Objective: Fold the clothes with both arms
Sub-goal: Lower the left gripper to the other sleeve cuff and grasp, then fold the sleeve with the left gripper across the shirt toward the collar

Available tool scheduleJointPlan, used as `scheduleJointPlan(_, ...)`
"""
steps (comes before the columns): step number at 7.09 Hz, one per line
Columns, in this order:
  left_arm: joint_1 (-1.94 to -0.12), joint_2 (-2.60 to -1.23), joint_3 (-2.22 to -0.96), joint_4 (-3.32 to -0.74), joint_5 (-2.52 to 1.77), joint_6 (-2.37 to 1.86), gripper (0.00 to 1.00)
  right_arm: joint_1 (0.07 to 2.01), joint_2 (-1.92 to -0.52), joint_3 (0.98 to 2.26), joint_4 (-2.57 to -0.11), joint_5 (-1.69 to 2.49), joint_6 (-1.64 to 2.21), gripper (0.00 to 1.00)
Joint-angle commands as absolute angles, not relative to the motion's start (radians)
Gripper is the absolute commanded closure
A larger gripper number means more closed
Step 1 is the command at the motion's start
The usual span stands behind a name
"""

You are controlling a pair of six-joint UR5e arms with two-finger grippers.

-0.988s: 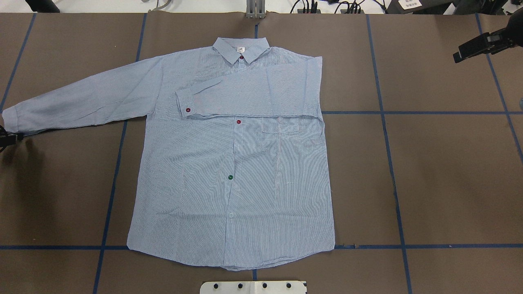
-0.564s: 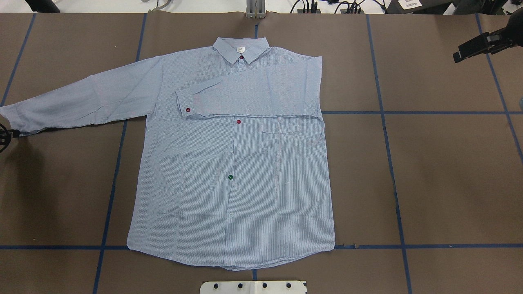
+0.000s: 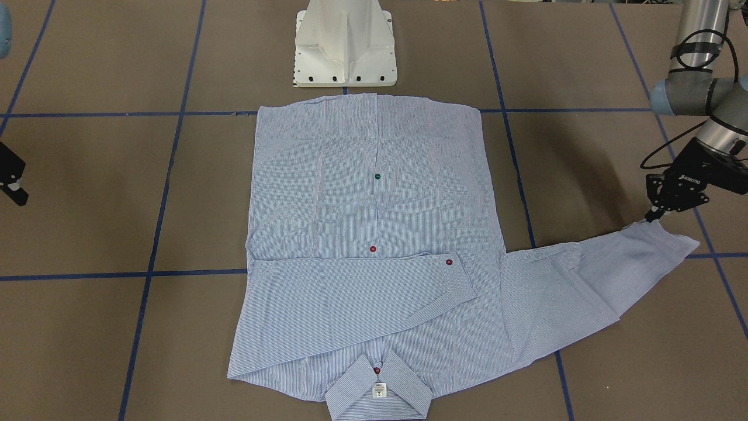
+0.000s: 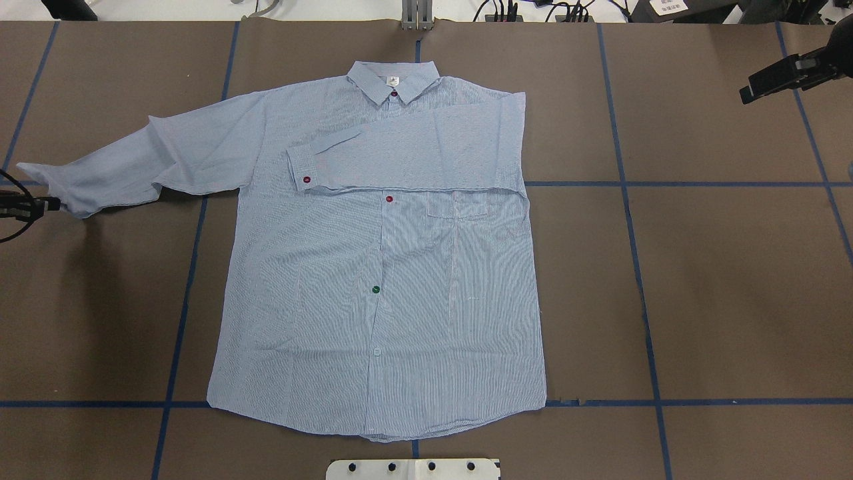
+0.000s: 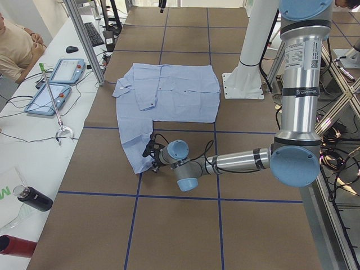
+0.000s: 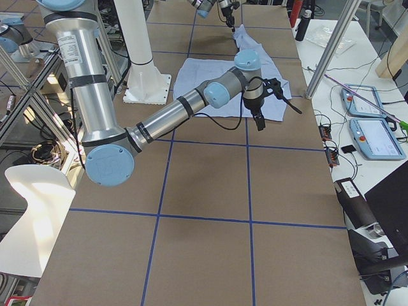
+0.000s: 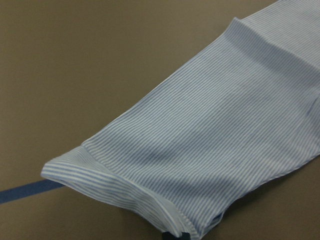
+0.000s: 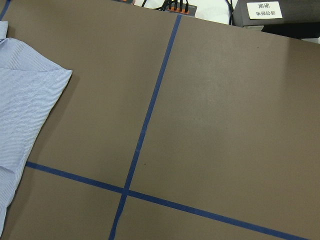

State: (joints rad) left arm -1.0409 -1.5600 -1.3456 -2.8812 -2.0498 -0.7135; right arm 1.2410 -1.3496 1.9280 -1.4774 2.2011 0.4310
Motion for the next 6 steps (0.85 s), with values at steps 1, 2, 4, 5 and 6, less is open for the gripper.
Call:
scheduleJointPlan(1, -1.043, -1.629, -1.551, -2.629, -2.048, -0.730, 1.00, 1.241, -1.353, 1.928, -1.477, 2.201, 0.433, 0.00)
scheduleJointPlan(2, -1.040, -1.693, -1.630, -2.509, -2.046, -0.786, 1.00, 1.241, -1.353, 1.928, -1.477, 2.203, 0.434, 0.00)
scheduleJointPlan(4, -0.917, -1.921, -1.632, -2.374, -2.043, -0.922, 1.00, 1.239, -1.356, 1.927, -1.477, 2.203, 0.434, 0.00)
scheduleJointPlan(5, -0.850, -2.060, -1.614, -2.296, -2.028, -1.005, 1.00, 1.239, -1.356, 1.927, -1.477, 2.203, 0.434, 0.00)
scheduleJointPlan(6, -0.819, -2.157, -1.600, -2.263, -1.976, -1.081, 1.00, 1.239, -1.356, 1.927, -1.477, 2.204, 0.434, 0.00)
